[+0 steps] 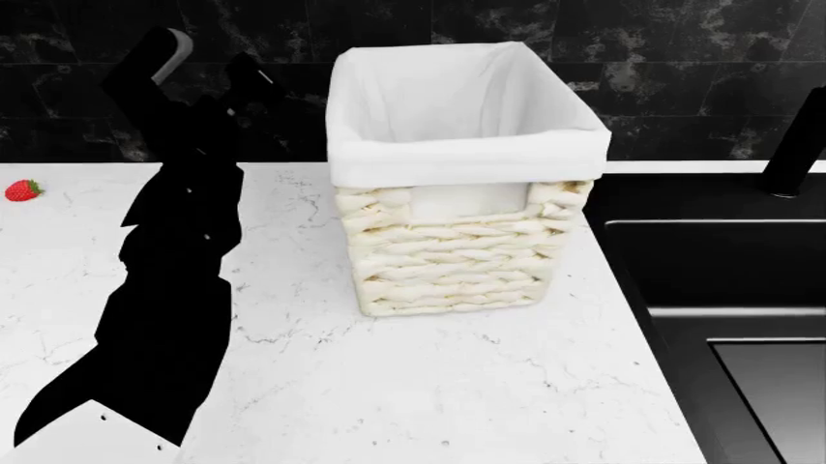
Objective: Pick the cereal and bar from the counter and place them in the cabinets closest to them.
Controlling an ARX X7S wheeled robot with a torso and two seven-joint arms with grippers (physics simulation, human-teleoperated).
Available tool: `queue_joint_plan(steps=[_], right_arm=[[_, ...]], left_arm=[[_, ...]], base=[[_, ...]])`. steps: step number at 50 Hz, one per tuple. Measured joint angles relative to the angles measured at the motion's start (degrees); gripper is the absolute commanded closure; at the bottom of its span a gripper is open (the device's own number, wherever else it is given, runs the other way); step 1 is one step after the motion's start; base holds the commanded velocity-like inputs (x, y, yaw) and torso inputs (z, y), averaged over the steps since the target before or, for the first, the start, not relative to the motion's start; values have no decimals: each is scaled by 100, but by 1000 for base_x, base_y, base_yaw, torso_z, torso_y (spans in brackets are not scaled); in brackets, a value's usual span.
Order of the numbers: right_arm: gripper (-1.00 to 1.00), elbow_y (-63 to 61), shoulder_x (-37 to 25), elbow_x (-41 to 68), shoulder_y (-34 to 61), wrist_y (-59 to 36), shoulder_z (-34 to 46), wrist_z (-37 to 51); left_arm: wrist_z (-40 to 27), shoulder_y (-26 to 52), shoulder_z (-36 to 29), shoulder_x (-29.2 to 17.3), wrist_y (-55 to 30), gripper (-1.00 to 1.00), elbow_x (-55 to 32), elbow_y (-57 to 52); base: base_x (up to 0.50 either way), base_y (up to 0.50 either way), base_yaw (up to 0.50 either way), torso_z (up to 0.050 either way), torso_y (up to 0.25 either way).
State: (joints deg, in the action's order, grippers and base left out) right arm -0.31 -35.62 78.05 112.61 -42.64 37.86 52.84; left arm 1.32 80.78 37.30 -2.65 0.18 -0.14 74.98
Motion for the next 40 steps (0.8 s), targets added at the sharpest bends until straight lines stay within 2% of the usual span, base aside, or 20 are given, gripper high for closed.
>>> queue_joint_plan(steps=[14,29,40], right_arm=[[-100,24,-1,-110,83,-24,124,-136],[-100,249,23,2,656,-291,728,-130],[-100,325,147,-41,897,-552,868,-237]], left_arm=[[13,1,-2,-1,-9,-100,-5,0],[15,5,-3,-1,-19,-100,-3,0],[-100,39,-68,-13,47,-100,26,2]], base=[[8,1,6,0,0],[9,2,6,0,0],[0,0,0,0,0]])
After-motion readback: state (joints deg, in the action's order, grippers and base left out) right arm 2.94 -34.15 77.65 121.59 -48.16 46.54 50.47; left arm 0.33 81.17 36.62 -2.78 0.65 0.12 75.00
